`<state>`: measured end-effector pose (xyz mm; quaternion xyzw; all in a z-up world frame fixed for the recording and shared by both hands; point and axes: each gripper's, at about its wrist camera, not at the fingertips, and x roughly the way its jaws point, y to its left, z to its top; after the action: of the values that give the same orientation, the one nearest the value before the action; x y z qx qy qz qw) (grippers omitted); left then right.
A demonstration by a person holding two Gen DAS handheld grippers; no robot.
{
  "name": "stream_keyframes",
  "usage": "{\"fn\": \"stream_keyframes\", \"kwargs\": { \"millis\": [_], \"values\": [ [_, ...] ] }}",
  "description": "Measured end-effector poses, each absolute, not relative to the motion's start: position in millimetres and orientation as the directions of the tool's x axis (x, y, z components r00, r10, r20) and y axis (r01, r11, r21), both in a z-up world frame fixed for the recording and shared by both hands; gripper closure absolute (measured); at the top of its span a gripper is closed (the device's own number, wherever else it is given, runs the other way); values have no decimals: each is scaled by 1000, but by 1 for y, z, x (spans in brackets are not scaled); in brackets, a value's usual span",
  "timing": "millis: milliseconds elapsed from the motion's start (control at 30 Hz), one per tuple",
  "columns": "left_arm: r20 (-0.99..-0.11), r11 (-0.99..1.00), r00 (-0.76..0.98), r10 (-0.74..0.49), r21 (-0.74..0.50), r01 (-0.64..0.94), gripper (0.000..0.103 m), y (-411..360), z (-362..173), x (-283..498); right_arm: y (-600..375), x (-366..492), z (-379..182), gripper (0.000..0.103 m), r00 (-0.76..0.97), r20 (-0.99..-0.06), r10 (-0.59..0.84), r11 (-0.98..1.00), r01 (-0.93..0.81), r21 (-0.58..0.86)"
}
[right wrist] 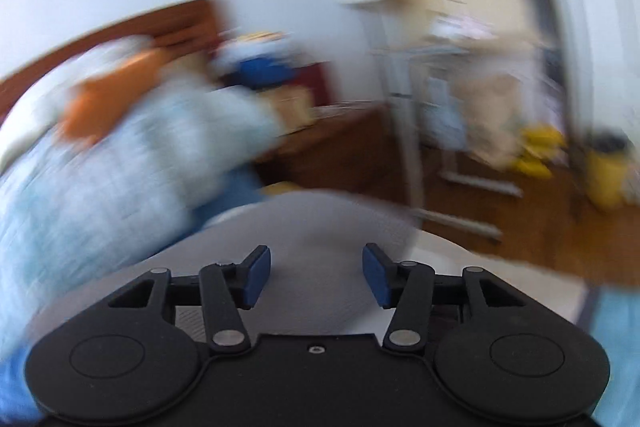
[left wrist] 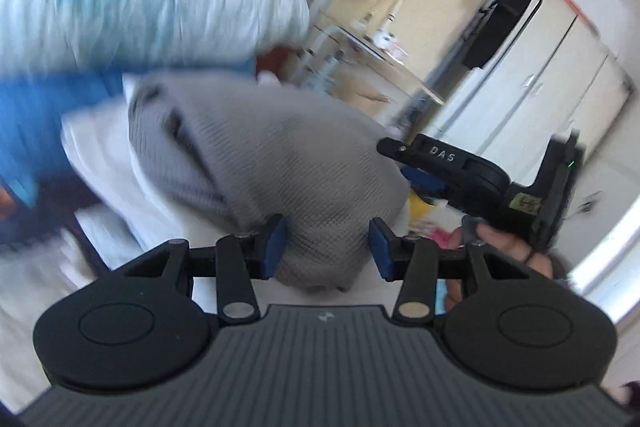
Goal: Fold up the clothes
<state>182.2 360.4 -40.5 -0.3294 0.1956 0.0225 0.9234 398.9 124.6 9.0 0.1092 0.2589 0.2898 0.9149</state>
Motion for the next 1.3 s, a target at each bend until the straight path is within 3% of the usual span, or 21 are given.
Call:
{"fn": "stream_keyframes", "kwargs": {
  "millis": [133, 233, 333, 400, 467, 733, 767, 933, 1067, 1300],
  "values": [
    [-348, 723, 924, -156, -678, -134, 58, 373, -52, 168, 78, 391, -15, 42, 662, -385, 644, 733, -387, 560],
    [-397, 768, 910, -117, -617, -170, 58, 364, -46, 166, 54, 362, -12, 41, 674, -393, 626, 744, -363, 562],
    [-504, 838, 862, -60, -495, -231, 54, 341, -28, 163, 30, 325, 1, 41, 702, -405, 586, 771, -328, 546],
    [-494, 885, 869, -26, -415, -209, 38, 316, -9, 147, 15, 297, 14, 41, 713, -396, 579, 774, -327, 542],
    [-476, 906, 878, -42, -388, -167, 12, 293, 7, 134, -1, 269, 29, 40, 716, -381, 585, 774, -352, 527],
    [-509, 920, 846, -158, -387, -61, 6, 208, 38, 89, -63, 173, 70, 27, 753, -364, 548, 805, -356, 474],
    [-514, 920, 844, -152, -385, -69, 2, 199, 40, 83, -71, 163, 72, 21, 761, -367, 534, 812, -343, 472],
    [-579, 901, 807, -117, -404, -160, 0, 169, 40, 56, -113, 124, 77, 17, 787, -379, 487, 797, -223, 561],
    [-658, 946, 750, -65, -279, -163, 0, 146, 43, 54, -121, 101, 81, 16, 787, -433, 440, 853, -215, 475],
    [-673, 971, 739, 42, -148, -189, 0, 109, 43, 41, -142, 64, 81, 16, 789, -465, 402, 890, -218, 400]
  ]
}}
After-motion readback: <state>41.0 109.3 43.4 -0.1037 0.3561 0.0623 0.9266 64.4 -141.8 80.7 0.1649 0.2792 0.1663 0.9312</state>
